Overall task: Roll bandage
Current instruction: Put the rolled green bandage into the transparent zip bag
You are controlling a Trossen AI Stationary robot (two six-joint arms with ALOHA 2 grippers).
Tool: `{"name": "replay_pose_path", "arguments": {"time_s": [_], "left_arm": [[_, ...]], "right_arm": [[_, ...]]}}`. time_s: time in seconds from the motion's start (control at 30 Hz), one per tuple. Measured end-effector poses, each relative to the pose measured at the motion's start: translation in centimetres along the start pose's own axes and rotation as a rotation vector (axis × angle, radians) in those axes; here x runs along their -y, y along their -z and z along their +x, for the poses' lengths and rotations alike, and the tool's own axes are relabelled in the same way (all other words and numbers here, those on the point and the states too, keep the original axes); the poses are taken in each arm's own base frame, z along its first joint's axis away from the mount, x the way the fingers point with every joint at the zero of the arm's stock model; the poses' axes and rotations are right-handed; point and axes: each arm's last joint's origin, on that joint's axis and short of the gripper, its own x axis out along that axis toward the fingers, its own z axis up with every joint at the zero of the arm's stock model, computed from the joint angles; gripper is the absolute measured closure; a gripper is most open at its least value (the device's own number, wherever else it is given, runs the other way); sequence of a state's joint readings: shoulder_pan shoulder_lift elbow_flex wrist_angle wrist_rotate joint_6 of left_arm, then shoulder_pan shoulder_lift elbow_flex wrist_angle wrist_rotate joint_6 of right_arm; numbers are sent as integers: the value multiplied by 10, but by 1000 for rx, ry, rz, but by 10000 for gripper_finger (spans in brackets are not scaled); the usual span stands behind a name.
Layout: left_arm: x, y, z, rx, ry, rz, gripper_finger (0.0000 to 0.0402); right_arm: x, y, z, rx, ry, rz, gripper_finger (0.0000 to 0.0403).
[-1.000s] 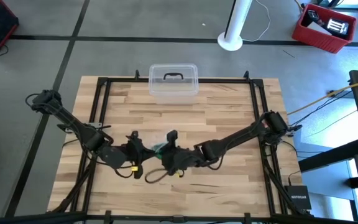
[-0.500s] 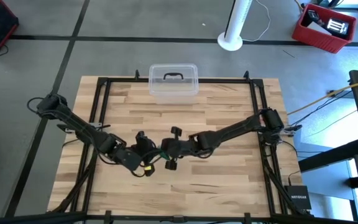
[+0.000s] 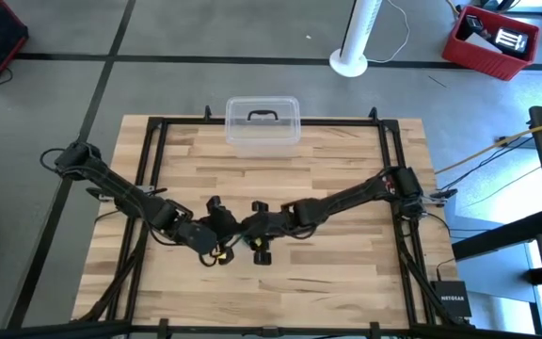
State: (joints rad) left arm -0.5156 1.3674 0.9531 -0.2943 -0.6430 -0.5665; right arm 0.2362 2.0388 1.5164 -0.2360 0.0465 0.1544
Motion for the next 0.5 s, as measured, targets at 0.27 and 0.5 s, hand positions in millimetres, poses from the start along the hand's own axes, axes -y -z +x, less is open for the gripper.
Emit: {"name": "replay_pose_path", "arguments": {"time_s": [0.27, 0.5], "left_arm": [[-1, 5, -2, -37, -23, 54, 401], [-2, 5, -2, -38, -26, 95, 401]], "right_arm": [[-5, -43, -35, -37, -33, -60, 123], [-3, -48, -45, -85, 49, 17, 103]]}}
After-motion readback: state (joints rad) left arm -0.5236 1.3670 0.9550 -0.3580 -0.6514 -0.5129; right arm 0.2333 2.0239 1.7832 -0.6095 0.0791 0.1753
